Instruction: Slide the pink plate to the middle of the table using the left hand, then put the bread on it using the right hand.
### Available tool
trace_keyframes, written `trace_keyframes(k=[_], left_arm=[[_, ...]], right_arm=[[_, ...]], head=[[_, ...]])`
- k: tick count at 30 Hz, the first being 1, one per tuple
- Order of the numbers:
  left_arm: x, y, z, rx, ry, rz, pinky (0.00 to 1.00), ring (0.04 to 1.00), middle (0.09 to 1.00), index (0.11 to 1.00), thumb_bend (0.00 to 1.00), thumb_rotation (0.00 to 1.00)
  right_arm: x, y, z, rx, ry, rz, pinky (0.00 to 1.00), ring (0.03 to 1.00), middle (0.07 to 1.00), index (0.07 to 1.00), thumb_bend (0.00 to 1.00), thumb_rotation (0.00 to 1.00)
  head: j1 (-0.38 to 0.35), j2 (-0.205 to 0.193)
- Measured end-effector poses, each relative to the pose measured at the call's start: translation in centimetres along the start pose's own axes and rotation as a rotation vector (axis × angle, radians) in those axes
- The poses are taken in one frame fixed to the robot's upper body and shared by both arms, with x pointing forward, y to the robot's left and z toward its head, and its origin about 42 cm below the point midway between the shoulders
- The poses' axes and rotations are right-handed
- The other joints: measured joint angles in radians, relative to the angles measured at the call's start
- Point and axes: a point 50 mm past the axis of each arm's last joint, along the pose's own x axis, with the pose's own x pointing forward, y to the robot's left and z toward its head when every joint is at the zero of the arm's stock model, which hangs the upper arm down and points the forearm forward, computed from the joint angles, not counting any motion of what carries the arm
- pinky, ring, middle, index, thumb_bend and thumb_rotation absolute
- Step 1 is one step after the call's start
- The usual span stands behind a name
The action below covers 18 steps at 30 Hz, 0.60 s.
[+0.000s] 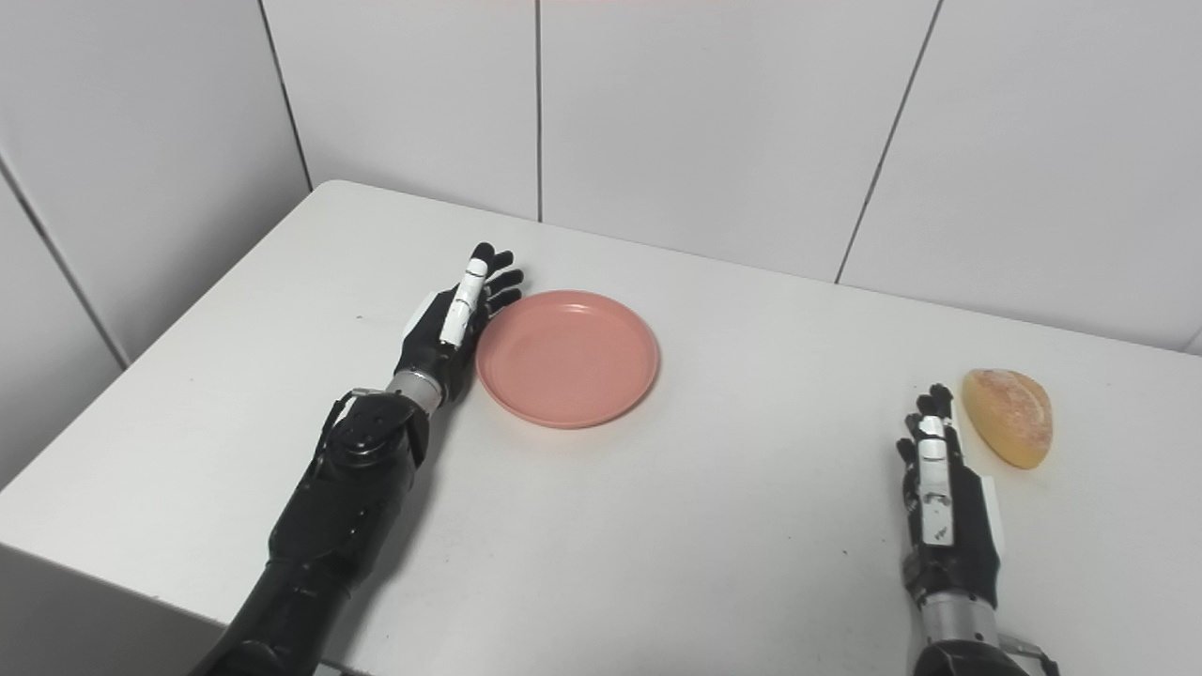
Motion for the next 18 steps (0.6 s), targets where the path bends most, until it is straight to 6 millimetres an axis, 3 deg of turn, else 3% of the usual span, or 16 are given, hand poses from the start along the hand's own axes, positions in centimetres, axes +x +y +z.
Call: trace_keyframes(k=[4, 7, 18], left_arm=[[-0.2, -1.3, -0.1, -0.02, 0.005, -0.018, 0.9, 0.916, 0.912, 0.909, 0.68, 1.0], [-0.2, -1.9, -0.2, -0.006, 0.008, -0.029, 0.9, 0.907, 0.898, 0.898, 0.71, 1.0], [-0.9, -4.8, -0.1, -0.065, 0.035, -0.096, 0.95, 0.937, 0.924, 0.918, 0.66, 1.0]], right_arm=[[0.0, 0.2, 0.0, -0.009, 0.001, 0.0, 1.0, 1.0, 1.0, 1.0, 0.75, 0.94], [0.0, 0.4, 0.0, -0.007, -0.002, -0.004, 1.0, 1.0, 1.0, 1.0, 0.75, 0.93], [0.2, 2.4, 0.7, -0.001, -0.013, -0.021, 1.0, 1.0, 0.996, 0.983, 0.77, 0.93]], head=[[-0.009, 0.006], [-0.043, 0.017], [-0.186, 0.038]])
